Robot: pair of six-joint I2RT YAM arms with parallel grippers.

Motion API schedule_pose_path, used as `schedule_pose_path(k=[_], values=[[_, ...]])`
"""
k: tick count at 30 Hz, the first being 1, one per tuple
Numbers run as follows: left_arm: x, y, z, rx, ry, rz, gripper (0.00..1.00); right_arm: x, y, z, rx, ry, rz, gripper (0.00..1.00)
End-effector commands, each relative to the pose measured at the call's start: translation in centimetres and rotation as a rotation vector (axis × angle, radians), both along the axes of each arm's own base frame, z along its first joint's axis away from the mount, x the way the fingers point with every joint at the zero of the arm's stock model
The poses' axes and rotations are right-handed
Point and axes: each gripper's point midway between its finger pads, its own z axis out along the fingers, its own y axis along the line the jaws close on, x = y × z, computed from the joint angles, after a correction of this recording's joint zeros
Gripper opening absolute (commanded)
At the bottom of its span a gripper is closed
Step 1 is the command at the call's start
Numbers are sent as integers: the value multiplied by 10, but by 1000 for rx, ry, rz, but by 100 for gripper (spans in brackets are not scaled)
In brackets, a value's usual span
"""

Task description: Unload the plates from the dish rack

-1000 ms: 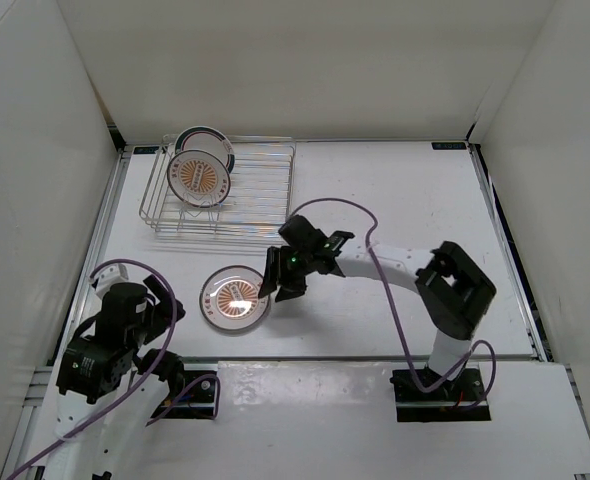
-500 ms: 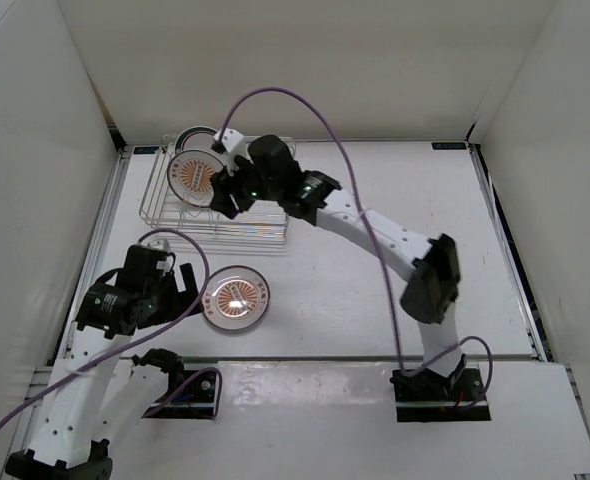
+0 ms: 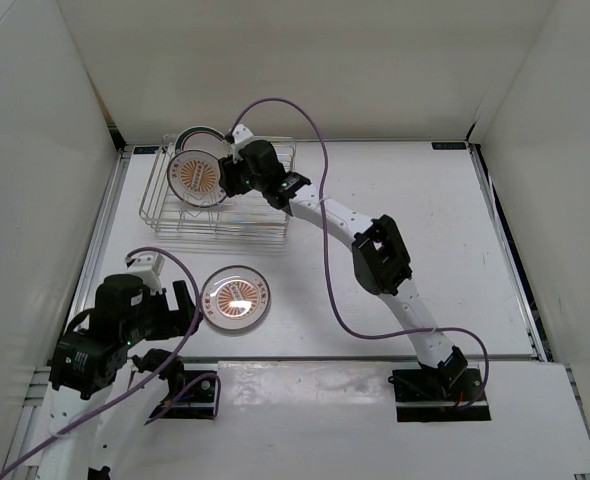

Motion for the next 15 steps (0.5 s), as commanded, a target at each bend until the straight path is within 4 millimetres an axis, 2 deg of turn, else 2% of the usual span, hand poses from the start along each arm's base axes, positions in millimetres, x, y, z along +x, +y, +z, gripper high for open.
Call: schedule_pose_path(k=[1,5,6,7,9,10,12,15], values=[[-14,7,-15,14,23,16,100,31,3,76,205,-162,-60,59],[-9,20,-21,47,-29,95,100,37,10,56,239,-140,-45,59],[-8,21,-22,49,-28,101,100,40,10,61,251,-149,-49,59],[-9,23,-22,53,-34,107,100,35,19,50,277,-123,-2,59],[-11,23,-21,54,-23,104,100,37,24,59,320,-142,22,59],[-11,23,-20,56,-14,105,100,34,34,48,334,-121,64,56],[-13,22,-19,60,10,98,100,37,38,46,353,-127,75,55],[-15,22,-21,72,45,95,100,40,38,25,331,-113,57,54]])
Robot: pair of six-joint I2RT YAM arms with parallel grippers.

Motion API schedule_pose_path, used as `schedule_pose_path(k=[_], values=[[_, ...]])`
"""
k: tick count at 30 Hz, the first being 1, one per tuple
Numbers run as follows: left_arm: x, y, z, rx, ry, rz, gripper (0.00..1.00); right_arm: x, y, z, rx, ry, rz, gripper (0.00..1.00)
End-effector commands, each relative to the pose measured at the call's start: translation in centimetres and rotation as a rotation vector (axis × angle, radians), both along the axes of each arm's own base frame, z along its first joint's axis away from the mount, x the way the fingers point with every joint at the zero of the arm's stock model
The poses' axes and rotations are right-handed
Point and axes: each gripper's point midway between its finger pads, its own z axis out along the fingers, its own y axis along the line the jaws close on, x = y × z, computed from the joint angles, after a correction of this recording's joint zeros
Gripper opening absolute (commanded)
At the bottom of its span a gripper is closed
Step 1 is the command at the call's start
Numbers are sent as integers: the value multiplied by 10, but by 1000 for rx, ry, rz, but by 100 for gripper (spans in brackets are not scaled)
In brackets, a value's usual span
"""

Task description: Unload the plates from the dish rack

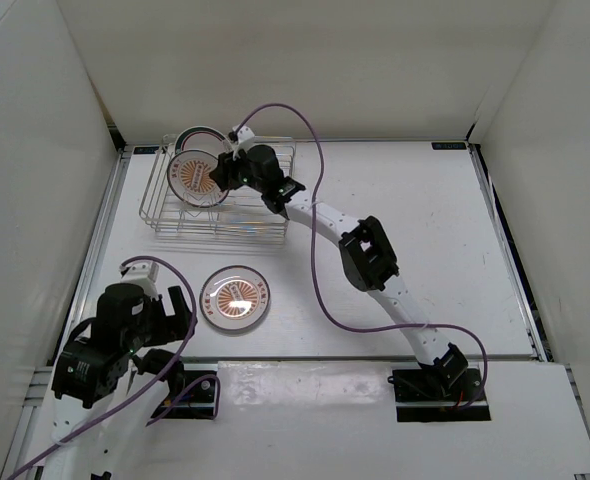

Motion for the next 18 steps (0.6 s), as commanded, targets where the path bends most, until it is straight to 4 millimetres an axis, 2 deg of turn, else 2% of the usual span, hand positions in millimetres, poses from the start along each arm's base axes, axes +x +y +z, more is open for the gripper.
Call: schedule_pose_path(k=[1,2,3,4,6,10,14,16,17,18], values=[[-8,5,-1,26,63,11,100,3,6,19,75,-49,14,54],[-8,5,-1,31,68,11,100,6,3,15,72,-48,0,52],[-8,6,-1,36,67,12,100,8,2,19,78,-60,0,52],[-9,7,-3,37,88,24,100,11,2,8,68,-48,-3,51],[-11,8,-4,47,110,29,100,16,-1,13,79,-59,-7,49],[-17,12,-6,70,158,39,100,14,-1,8,84,-54,11,43],[-21,18,-2,93,161,54,100,6,0,16,107,-62,69,27],[-23,20,-3,95,161,69,100,5,-1,11,100,-58,66,21],[-23,21,-3,97,155,71,100,5,-2,18,106,-70,65,20],[-24,21,-3,96,160,75,100,7,-4,13,96,-69,54,18]])
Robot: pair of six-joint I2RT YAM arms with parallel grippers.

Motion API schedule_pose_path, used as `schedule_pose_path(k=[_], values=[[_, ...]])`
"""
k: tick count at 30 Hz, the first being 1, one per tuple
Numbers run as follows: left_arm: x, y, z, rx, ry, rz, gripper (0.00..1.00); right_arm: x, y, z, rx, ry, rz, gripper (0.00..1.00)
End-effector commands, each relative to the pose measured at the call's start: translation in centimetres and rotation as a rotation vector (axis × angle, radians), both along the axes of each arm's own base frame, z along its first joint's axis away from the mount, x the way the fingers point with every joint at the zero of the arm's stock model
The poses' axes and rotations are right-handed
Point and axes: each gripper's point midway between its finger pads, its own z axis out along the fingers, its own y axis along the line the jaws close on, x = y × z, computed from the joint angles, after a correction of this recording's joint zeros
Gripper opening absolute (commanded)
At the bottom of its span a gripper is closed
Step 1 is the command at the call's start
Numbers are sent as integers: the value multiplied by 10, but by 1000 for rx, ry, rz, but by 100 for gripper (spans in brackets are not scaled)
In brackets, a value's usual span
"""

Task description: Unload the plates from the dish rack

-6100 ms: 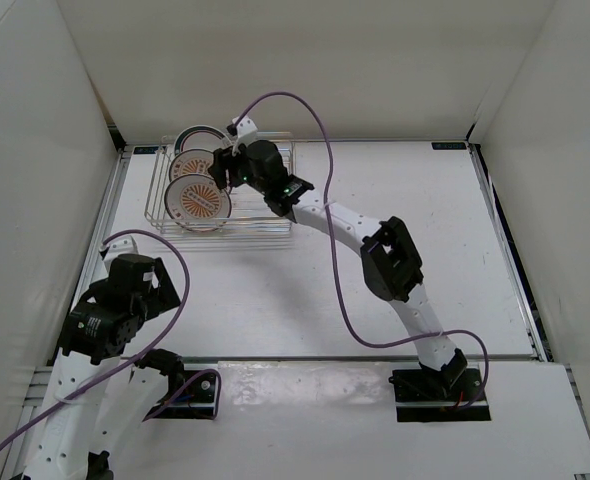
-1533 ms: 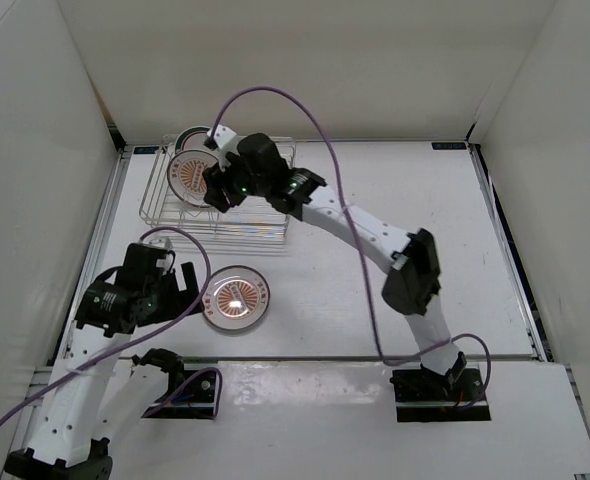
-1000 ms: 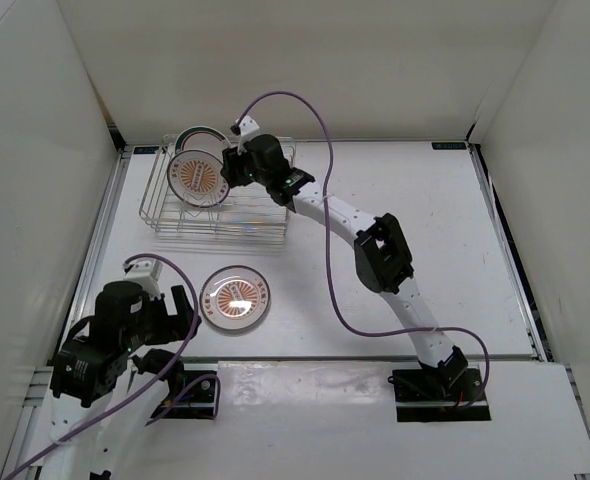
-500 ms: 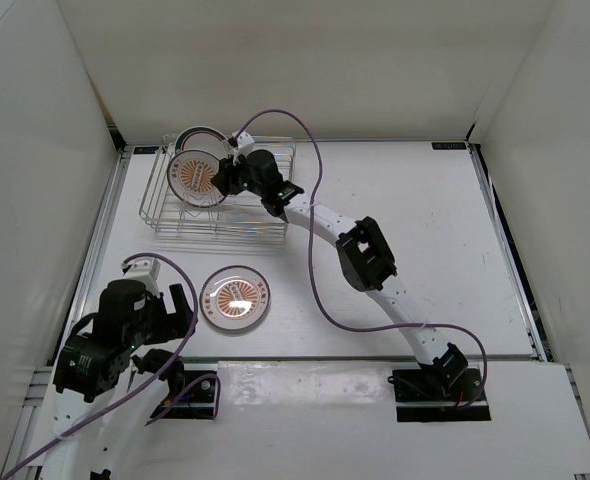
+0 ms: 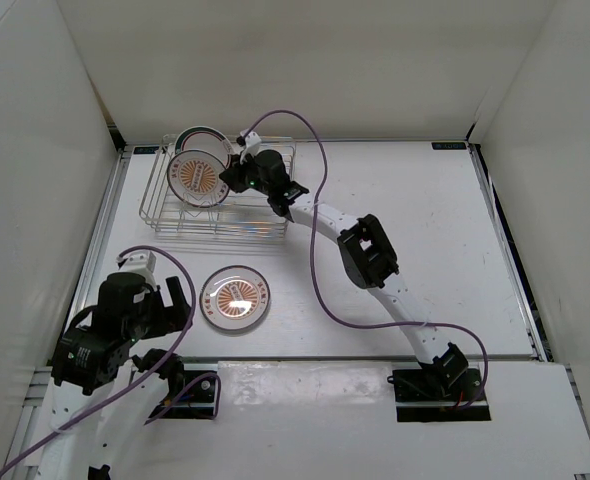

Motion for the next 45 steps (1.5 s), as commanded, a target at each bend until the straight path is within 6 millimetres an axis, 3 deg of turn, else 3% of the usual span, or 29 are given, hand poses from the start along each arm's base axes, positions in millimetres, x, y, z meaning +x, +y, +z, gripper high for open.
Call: schedule_pose_path(k=[1,4,5,14,22,28,31,33,35,38,40,42,43,45], values=[[-35,15,-13,52,124,33,100,1,-3,36,56,-71,4,16],[-36,15,-14,50,131,30,100,5,-6,37,52,-76,-8,1],[-36,15,-13,50,127,31,100,5,-6,40,55,-83,-12,0],[-41,19,-12,50,109,53,100,10,-11,56,72,-105,-29,0],[-39,15,-18,26,103,57,100,7,-22,103,92,-170,-51,0],[-35,13,-21,12,97,67,100,12,-35,125,93,-197,-69,0],[-34,13,-21,5,83,75,100,11,-37,118,83,-175,-53,3],[-35,13,-21,-3,74,79,100,9,-36,108,69,-152,-38,45],[-37,14,-23,-4,81,84,100,7,-34,96,55,-132,-30,54],[-41,18,-24,9,89,100,100,6,-31,80,40,-112,-13,56],[-45,20,-24,10,98,112,100,6,-28,59,23,-83,2,54],[-46,22,-23,18,99,117,100,6,-24,59,27,-80,7,54],[-48,24,-24,28,109,120,100,8,-23,43,16,-60,8,54],[-48,25,-23,34,114,127,100,10,-20,45,24,-61,7,54]])
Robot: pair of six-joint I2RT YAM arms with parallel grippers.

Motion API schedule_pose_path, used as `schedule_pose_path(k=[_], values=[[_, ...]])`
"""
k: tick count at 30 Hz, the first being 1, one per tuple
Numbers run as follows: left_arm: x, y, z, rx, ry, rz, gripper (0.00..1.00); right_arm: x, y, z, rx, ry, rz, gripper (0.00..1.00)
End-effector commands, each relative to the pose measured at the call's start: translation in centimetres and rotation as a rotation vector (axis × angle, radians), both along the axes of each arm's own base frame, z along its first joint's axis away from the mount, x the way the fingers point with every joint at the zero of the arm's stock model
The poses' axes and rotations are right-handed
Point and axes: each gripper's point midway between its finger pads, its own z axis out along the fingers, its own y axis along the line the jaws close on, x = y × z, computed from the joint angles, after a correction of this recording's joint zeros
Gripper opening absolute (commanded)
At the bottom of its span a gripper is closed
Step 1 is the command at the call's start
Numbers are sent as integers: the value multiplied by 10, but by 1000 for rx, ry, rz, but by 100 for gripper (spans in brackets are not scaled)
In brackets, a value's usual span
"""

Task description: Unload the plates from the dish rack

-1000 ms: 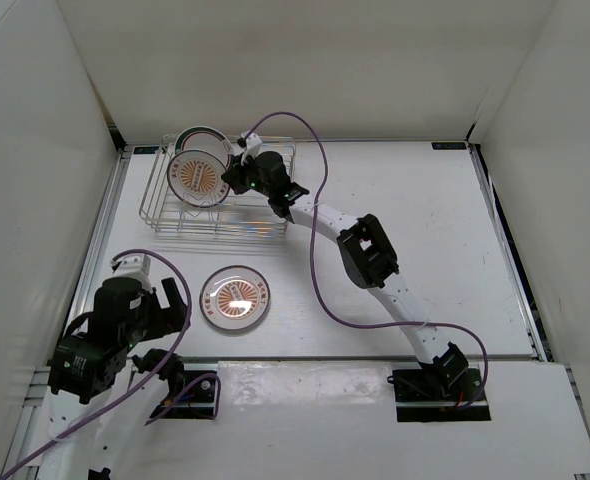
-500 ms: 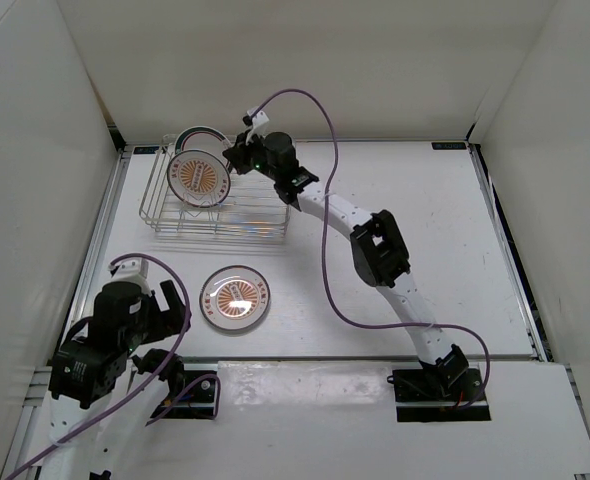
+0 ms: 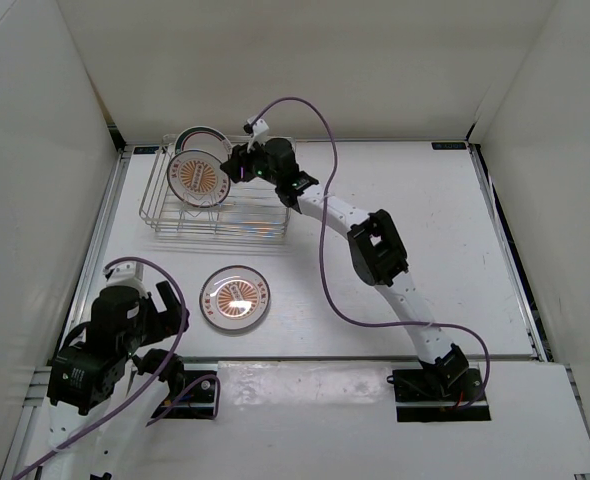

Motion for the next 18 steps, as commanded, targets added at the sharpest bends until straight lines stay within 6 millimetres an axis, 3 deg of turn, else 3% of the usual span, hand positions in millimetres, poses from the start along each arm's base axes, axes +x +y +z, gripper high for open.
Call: schedule_pose_path(k=[1,11,18], values=[[-43,18,-25,80,202,27,100,1,11,-5,20,5,21,54],[-40,22,-24,133,247,10,100,3,15,-44,1,57,12,41],[-43,25,-22,169,279,-20,100,7,22,-51,31,61,-15,31]])
